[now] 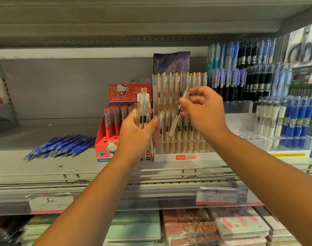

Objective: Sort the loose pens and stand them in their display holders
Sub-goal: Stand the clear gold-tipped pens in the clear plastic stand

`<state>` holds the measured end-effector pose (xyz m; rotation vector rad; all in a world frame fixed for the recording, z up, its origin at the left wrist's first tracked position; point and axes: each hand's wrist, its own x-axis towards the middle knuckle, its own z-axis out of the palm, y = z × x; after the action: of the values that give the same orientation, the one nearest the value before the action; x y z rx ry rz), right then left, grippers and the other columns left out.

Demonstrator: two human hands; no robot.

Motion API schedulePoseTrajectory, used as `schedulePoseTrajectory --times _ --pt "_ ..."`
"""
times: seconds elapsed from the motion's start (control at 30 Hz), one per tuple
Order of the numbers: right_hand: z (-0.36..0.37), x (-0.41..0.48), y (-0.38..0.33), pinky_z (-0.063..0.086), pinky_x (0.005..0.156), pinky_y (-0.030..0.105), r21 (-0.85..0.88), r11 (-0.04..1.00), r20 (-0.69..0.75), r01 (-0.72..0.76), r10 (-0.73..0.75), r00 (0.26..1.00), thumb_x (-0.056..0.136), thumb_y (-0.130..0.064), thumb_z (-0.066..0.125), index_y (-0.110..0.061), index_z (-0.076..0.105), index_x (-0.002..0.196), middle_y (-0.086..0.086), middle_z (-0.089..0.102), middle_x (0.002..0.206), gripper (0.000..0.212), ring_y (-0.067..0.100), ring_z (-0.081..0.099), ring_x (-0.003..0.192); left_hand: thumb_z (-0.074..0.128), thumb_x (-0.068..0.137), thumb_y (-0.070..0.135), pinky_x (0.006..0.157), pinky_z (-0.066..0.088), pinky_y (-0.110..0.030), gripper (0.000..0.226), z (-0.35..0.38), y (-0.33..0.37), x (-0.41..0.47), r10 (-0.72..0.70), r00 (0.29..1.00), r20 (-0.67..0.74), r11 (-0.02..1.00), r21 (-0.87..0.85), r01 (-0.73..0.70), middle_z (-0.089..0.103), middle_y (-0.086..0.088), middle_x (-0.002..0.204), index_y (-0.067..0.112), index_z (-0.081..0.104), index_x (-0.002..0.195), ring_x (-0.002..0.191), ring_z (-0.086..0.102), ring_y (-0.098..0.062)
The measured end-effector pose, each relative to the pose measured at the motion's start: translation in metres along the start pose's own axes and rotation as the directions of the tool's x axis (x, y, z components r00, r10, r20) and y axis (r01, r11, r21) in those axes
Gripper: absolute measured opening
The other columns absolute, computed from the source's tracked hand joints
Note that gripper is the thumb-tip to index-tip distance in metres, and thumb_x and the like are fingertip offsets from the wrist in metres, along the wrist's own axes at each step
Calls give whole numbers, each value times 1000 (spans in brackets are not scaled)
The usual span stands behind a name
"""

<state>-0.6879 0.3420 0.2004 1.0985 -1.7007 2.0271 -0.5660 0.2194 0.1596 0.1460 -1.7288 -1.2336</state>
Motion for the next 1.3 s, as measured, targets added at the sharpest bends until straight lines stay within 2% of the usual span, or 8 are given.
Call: schedulePoseTrajectory --times 0.23,0.33,0.57,0.77,0.9,0.97,1.1,1.3 --pt "12 -1 9 62 72 36 -150 985 63 83 -74 995 86 -17 74 -18 59 109 -2 66 91 27 13 68 84 68 92 29 83 59 -37 22 0 -3 3 -12 1000 -5 1000 -8 12 74 6 98 38 56 108 93 71 -10" --pt "15 -2 15 61 75 36 -225 969 96 99 -79 992 86 -19 75 -21 58 108 -7 64 91 28 10 67 84 69 91 29 71 60 -30 17 0 -4 3 -14 1000 -5 1000 -13 14 74 11 90 40 57 100 86 72 -9" --pt "20 -5 23 61 71 37 -283 952 210 119 -60 976 81 -20 79 -25 62 100 -7 64 87 25 13 67 74 72 88 32 65 52 -12 21 0 2 1 -13 1000 -8 1000 -25 12 68 33 93 44 58 98 88 66 10" --pt "19 -6 31 61 59 32 -270 959 229 82 -19 973 79 -13 80 -19 62 93 1 64 78 23 18 69 70 72 88 30 70 54 -22 20 1 4 -1 -22 1000 14 1000 5 22 69 30 90 44 59 95 84 67 6" --pt "17 -6 32 58 69 28 -350 924 229 152 -73 971 80 -20 80 -20 64 96 -5 65 79 23 8 65 72 73 88 21 48 55 -23 19 2 5 -3 -49 999 21 998 -36 50 72 9 75 35 60 93 60 69 -7" --pt "14 -6 30 56 70 26 -356 921 236 158 -75 969 81 -20 79 -22 63 97 -6 65 79 22 6 64 72 72 89 18 45 54 -26 18 2 7 -4 -55 998 24 998 -41 56 71 3 69 31 60 94 54 66 -12" --pt "8 -9 27 59 68 30 -359 920 258 157 -63 964 86 -22 74 -26 68 108 -9 67 78 23 5 65 65 71 90 18 47 56 -30 16 2 7 -4 -59 997 40 996 -60 62 72 -2 71 29 61 95 55 66 -17" --pt "1 -13 19 61 71 35 -299 947 209 117 -55 976 92 -18 66 -23 66 118 -4 68 85 26 12 68 74 71 91 19 47 55 -28 16 2 6 -4 -59 998 37 997 -55 61 72 -2 74 31 61 96 55 67 -17"
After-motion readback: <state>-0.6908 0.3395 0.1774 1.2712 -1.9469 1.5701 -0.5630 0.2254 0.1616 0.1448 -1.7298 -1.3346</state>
